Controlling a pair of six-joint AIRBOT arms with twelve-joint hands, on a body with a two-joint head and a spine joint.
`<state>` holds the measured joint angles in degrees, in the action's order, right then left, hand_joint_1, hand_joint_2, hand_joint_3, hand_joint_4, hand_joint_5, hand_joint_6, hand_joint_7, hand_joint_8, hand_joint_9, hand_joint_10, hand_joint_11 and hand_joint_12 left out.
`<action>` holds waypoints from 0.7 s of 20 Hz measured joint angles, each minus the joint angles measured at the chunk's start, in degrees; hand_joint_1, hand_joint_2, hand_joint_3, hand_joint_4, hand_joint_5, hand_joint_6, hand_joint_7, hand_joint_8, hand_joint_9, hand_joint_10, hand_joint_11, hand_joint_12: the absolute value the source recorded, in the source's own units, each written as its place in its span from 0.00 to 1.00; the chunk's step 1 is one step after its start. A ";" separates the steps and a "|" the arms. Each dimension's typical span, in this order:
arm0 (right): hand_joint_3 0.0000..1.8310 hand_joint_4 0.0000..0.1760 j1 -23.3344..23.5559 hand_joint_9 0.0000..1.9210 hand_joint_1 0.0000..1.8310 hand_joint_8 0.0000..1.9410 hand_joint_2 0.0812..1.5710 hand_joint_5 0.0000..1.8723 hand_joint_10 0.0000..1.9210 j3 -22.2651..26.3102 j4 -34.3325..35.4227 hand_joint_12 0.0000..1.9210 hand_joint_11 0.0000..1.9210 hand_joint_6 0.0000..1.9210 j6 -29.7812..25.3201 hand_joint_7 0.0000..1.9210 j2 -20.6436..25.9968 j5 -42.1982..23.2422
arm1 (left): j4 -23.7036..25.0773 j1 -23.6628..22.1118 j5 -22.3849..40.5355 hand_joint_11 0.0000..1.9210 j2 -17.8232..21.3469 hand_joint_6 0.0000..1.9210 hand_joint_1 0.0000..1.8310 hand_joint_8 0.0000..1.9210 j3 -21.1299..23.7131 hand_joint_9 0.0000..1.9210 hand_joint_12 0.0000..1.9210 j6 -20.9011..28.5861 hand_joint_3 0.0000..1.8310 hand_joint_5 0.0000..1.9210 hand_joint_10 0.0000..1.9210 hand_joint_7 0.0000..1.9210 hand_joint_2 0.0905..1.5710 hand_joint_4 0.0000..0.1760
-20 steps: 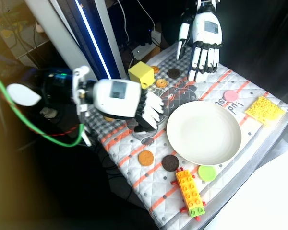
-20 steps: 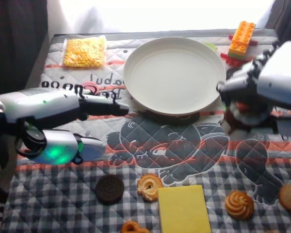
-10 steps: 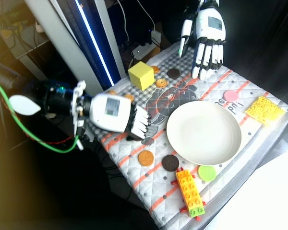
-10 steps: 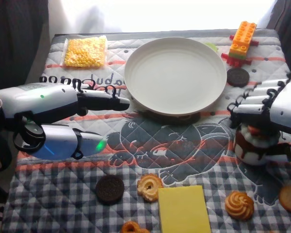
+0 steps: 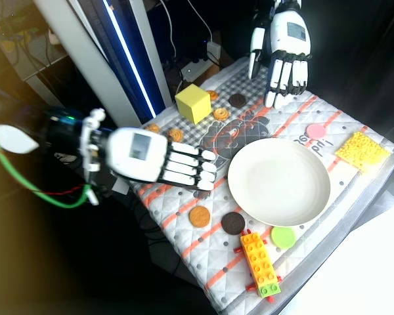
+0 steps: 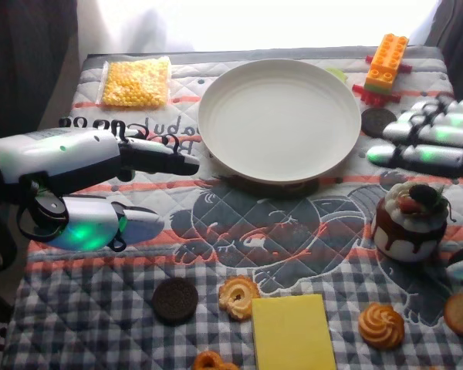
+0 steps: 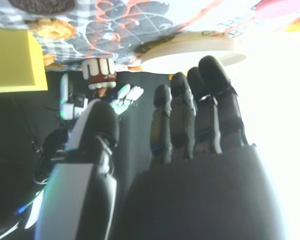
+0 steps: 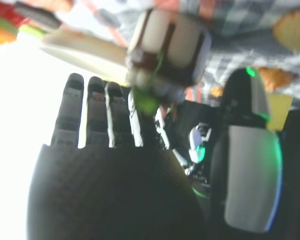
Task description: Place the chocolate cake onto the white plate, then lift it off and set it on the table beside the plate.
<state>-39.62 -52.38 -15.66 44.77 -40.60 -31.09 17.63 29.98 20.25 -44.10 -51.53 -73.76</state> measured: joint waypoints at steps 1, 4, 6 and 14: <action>0.00 0.70 -0.68 0.00 0.34 0.00 0.58 0.00 0.00 0.70 0.17 0.00 0.00 0.00 0.00 0.00 0.94 -1.68 | -0.24 0.33 0.24 0.00 0.04 0.00 0.29 0.01 0.00 0.00 0.73 0.04 0.00 0.16 0.42 0.16 0.85 0.19; 0.00 0.39 -3.61 0.00 0.30 0.00 0.60 0.00 0.00 2.82 1.57 0.00 0.00 0.00 0.00 0.00 3.17 -7.23 | -1.62 1.22 1.49 0.00 0.68 0.00 0.31 0.01 0.00 0.00 0.70 0.04 0.00 0.16 0.38 0.16 0.84 0.20; 0.00 0.39 -6.21 0.00 0.31 0.00 0.60 0.00 0.00 4.13 4.98 0.00 0.00 0.00 2.01 0.00 4.87 -11.32 | -2.16 1.22 2.71 0.00 0.96 0.00 0.31 0.01 0.00 0.02 0.66 0.07 0.00 0.16 0.35 0.16 0.83 0.23; 0.01 0.40 -10.51 0.00 0.33 0.00 0.65 0.00 0.00 6.40 13.25 0.00 0.00 0.00 9.25 0.00 6.78 -22.95 | -6.51 2.89 10.25 0.00 2.25 0.00 0.26 0.00 -0.02 0.00 0.33 0.09 0.00 0.00 0.01 0.00 0.81 0.66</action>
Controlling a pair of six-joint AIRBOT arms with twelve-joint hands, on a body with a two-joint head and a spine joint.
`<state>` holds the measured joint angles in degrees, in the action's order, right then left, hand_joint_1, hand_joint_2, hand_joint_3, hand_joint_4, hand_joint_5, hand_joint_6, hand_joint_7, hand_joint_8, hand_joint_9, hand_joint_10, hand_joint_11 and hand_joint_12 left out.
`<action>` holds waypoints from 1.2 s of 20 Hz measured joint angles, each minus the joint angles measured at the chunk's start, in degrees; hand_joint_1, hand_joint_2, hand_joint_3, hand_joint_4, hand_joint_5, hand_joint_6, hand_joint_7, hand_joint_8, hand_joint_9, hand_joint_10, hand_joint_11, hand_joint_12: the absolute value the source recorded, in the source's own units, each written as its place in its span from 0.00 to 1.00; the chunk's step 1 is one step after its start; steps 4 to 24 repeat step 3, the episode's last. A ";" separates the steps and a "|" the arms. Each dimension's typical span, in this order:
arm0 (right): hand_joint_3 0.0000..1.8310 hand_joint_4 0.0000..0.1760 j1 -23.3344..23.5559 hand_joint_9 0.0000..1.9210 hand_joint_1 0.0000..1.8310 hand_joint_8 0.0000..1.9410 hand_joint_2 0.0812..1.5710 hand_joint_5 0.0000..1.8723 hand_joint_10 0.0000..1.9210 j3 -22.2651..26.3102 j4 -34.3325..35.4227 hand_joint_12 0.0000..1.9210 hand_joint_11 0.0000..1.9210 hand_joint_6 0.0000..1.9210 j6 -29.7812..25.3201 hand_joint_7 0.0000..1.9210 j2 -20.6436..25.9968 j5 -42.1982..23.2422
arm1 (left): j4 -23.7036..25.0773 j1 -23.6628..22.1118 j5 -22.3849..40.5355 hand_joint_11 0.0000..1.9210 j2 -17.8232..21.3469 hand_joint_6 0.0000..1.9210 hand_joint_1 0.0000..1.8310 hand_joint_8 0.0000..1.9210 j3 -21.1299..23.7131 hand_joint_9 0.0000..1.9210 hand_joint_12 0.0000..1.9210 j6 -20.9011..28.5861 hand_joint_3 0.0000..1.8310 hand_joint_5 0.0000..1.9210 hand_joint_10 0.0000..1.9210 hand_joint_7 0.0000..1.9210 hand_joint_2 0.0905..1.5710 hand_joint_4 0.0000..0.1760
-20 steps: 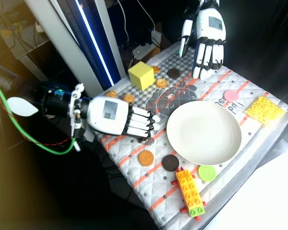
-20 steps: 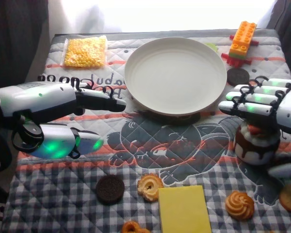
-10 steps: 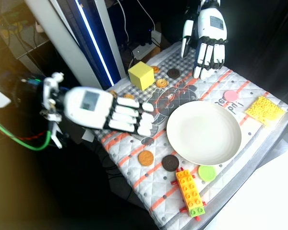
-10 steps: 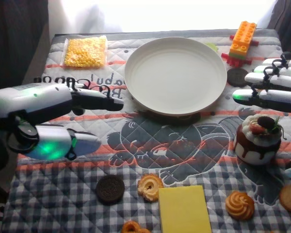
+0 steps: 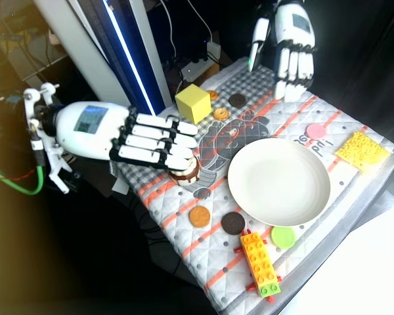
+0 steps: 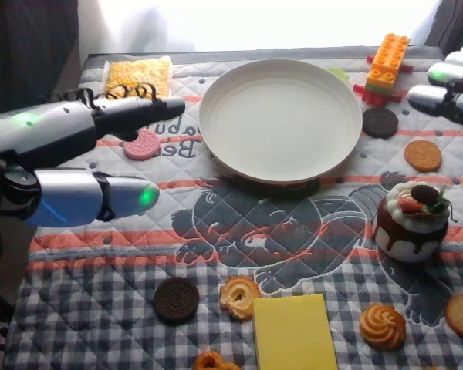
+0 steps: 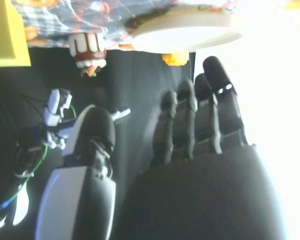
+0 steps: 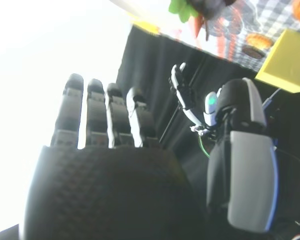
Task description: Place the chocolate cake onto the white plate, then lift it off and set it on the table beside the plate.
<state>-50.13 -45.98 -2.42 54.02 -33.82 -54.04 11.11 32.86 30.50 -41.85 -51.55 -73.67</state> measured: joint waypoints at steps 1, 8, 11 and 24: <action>0.00 0.39 -0.09 0.00 0.34 0.00 0.65 0.00 0.00 0.02 0.44 0.00 0.00 0.00 0.26 0.00 0.00 -1.36 | -0.98 0.31 1.20 0.00 0.07 0.00 0.30 0.00 0.00 0.00 0.07 0.00 0.00 0.00 0.00 0.00 0.79 0.60; 0.00 0.38 -0.09 0.00 0.32 0.00 0.65 0.00 0.00 0.04 1.73 0.00 0.00 0.00 1.20 0.00 0.00 -3.56 | -3.17 0.37 3.65 0.00 0.11 0.00 0.28 0.00 -1.03 0.00 0.00 0.00 0.00 0.00 0.00 0.00 0.79 0.65; 0.00 0.38 -0.09 0.00 0.32 0.00 0.65 0.00 0.00 0.04 1.73 0.00 0.00 0.00 1.20 0.00 0.00 -3.56 | -3.17 0.37 3.65 0.00 0.11 0.00 0.28 0.00 -1.03 0.00 0.00 0.00 0.00 0.00 0.00 0.00 0.79 0.65; 0.00 0.38 -0.09 0.00 0.32 0.00 0.65 0.00 0.00 0.04 1.73 0.00 0.00 0.00 1.20 0.00 0.00 -3.56 | -3.17 0.37 3.65 0.00 0.11 0.00 0.28 0.00 -1.03 0.00 0.00 0.00 0.00 0.00 0.00 0.00 0.79 0.65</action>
